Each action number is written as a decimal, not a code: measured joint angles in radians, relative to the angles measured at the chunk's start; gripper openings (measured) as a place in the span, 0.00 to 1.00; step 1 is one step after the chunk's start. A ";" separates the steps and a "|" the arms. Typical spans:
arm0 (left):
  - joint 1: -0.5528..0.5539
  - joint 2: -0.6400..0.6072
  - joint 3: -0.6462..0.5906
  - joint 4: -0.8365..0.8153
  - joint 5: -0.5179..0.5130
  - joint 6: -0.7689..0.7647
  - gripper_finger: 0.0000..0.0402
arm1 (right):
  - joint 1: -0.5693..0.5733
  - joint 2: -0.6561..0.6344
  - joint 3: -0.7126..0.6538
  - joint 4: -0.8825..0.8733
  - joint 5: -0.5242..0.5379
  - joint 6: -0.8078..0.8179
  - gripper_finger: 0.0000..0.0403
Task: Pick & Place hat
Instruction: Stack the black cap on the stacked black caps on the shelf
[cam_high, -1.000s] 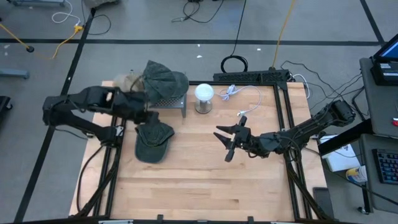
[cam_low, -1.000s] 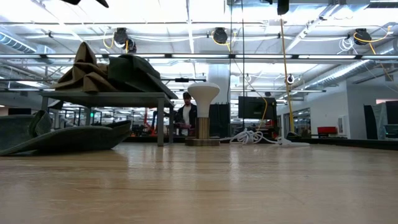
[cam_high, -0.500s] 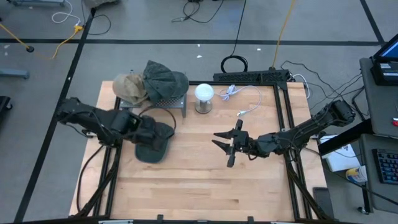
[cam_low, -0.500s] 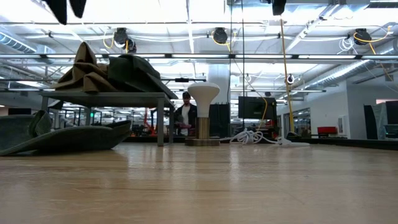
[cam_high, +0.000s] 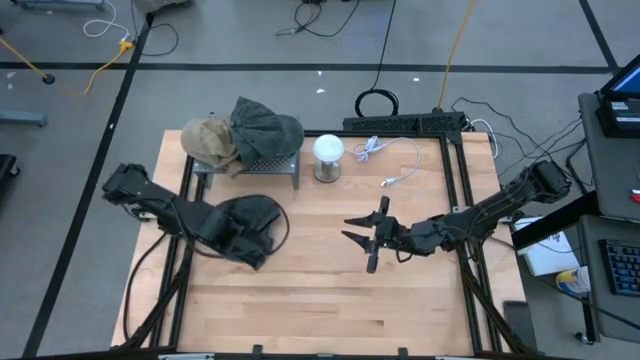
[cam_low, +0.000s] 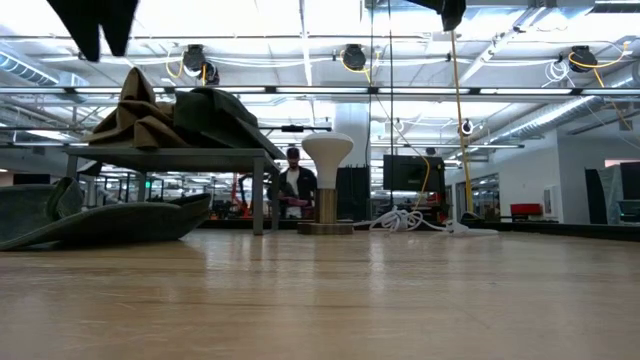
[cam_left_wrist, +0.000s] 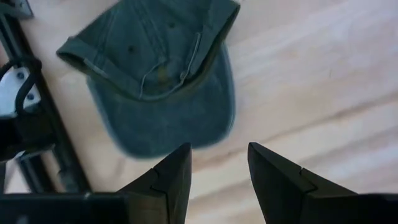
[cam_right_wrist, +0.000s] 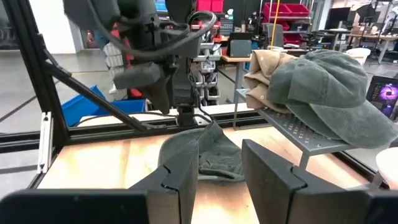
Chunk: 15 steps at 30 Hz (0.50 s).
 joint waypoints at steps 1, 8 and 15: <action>-0.003 0.016 0.000 0.004 -0.016 -0.003 0.40 | 0.002 0.000 0.000 -0.003 0.000 0.000 0.29; -0.005 0.150 0.000 0.024 -0.032 -0.004 0.40 | 0.014 0.000 0.000 -0.011 0.000 0.000 0.29; -0.005 0.283 0.000 0.052 -0.032 -0.002 0.40 | 0.013 0.000 0.000 -0.011 0.000 0.000 0.29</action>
